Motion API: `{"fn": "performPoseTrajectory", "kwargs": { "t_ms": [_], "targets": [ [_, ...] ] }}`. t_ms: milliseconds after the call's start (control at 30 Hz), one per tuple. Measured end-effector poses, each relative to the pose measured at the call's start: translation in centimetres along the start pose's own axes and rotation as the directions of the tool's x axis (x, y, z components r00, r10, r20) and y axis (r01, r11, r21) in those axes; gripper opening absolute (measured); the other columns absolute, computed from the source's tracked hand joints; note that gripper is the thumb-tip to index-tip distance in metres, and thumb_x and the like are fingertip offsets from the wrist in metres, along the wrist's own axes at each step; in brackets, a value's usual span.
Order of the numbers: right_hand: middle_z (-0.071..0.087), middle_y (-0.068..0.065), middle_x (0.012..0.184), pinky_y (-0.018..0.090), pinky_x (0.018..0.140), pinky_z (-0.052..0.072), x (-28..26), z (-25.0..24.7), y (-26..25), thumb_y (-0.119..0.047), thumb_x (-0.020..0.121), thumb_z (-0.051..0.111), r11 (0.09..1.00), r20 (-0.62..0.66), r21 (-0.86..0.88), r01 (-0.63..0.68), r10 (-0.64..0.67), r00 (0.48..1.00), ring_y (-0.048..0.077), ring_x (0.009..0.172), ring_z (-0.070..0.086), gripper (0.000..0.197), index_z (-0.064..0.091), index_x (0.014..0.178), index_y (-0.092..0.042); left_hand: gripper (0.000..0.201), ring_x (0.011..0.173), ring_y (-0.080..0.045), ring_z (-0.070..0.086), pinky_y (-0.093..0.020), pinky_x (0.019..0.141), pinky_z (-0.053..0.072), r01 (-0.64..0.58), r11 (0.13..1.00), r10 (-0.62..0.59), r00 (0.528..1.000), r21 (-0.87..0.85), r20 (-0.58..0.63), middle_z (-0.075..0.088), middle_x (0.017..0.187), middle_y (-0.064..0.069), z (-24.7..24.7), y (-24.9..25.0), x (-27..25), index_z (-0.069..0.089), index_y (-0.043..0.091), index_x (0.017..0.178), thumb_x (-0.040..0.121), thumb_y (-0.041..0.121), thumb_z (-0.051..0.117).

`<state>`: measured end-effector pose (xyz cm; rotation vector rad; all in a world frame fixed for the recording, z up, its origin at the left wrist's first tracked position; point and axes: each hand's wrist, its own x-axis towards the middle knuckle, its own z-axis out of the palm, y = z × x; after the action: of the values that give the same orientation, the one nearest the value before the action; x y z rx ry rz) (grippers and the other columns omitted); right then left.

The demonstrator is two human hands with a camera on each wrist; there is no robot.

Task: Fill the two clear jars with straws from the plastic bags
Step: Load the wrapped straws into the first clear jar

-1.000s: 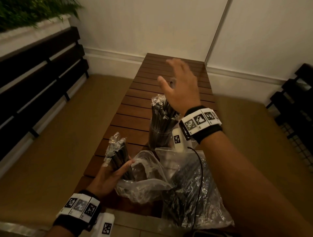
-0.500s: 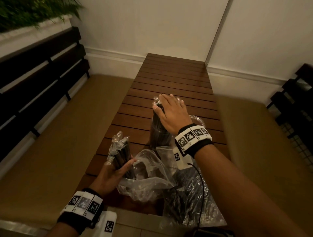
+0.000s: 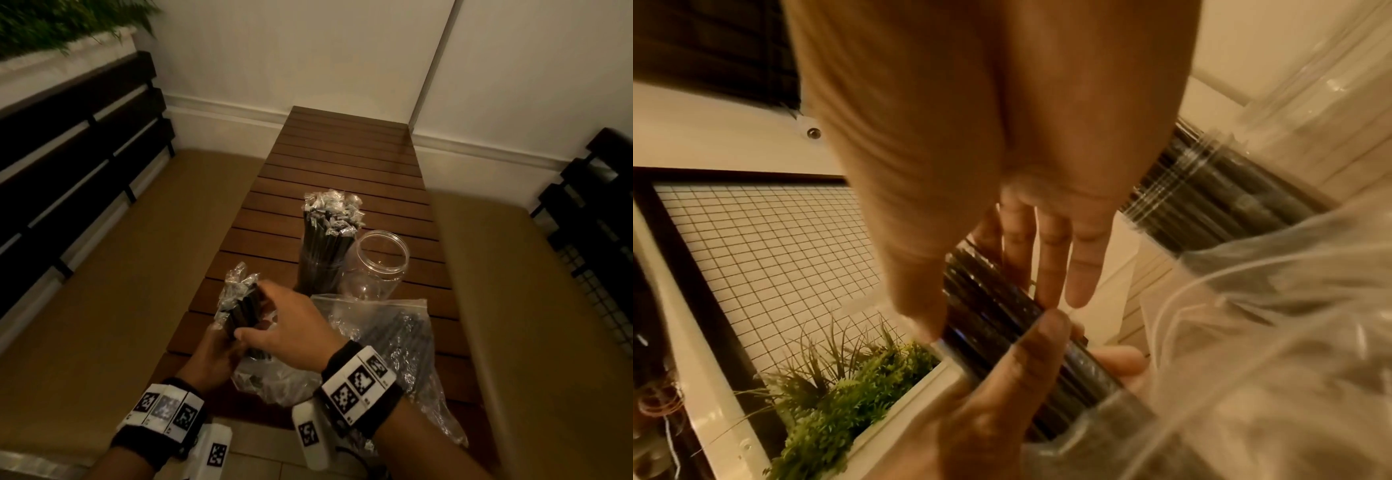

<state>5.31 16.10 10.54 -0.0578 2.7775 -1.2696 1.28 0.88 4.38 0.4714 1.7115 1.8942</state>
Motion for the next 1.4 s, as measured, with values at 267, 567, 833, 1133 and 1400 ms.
{"fn": "performPoseTrajectory", "kwargs": {
  "t_ms": [267,567,833,1133,1400],
  "targets": [
    [0.07,-0.006,0.113,0.026,0.086,0.053,-0.2,0.2,0.6,-0.026,0.086,0.075,0.994,-0.085,0.109,-0.012,0.021,0.996,0.006,0.098,0.063,0.034,0.065,0.119,-0.026,0.05,0.101,0.013,0.064,-0.01,0.083,0.053,-0.069,0.997,0.07,0.998,0.043,-0.011,0.067,0.101,0.039,-0.2,-0.8,-0.4,0.063,0.069,0.093,0.046,0.085,0.07],
    [0.065,-0.015,0.094,0.014,0.074,0.045,-0.4,-0.2,1.3,-0.019,0.091,0.066,0.993,-0.126,0.118,0.001,0.014,0.992,0.0,0.082,0.06,0.022,0.065,0.114,-0.022,0.053,0.105,0.014,0.061,-0.006,0.079,0.051,-0.094,0.982,0.091,0.996,0.161,0.023,0.066,0.107,0.039,0.2,0.4,-0.7,0.062,0.069,0.098,0.049,0.086,0.067],
    [0.066,-0.017,0.091,0.013,0.075,0.047,-0.4,0.4,2.3,-0.02,0.088,0.073,0.991,-0.1,0.133,-0.003,0.017,0.995,-0.003,0.084,0.062,0.016,0.069,0.104,-0.02,0.05,0.101,0.017,0.061,-0.005,0.077,0.05,-0.069,0.97,0.068,0.998,0.234,0.012,0.064,0.102,0.044,0.2,0.5,-0.9,0.057,0.074,0.095,0.049,0.093,0.057],
    [0.063,-0.004,0.111,0.036,0.09,0.054,0.3,1.6,2.9,-0.033,0.084,0.075,0.977,-0.061,0.208,-0.035,0.049,0.997,0.013,0.103,0.062,0.031,0.057,0.108,-0.026,0.048,0.105,0.017,0.059,-0.007,0.083,0.05,-0.084,0.977,0.072,0.995,0.196,0.068,0.063,0.107,0.042,0.0,1.0,-1.0,0.057,0.073,0.099,0.053,0.088,0.061],
    [0.068,-0.009,0.114,0.04,0.096,0.054,0.9,2.1,2.8,-0.041,0.086,0.07,0.983,-0.045,0.178,-0.048,0.057,0.997,0.01,0.108,0.064,0.034,0.061,0.116,-0.029,0.035,0.106,0.023,0.055,-0.001,0.085,0.045,-0.057,0.978,0.043,0.996,0.198,0.076,0.059,0.108,0.049,-0.5,0.6,-0.9,0.053,0.077,0.1,0.082,0.05,0.066]
  ]
}}
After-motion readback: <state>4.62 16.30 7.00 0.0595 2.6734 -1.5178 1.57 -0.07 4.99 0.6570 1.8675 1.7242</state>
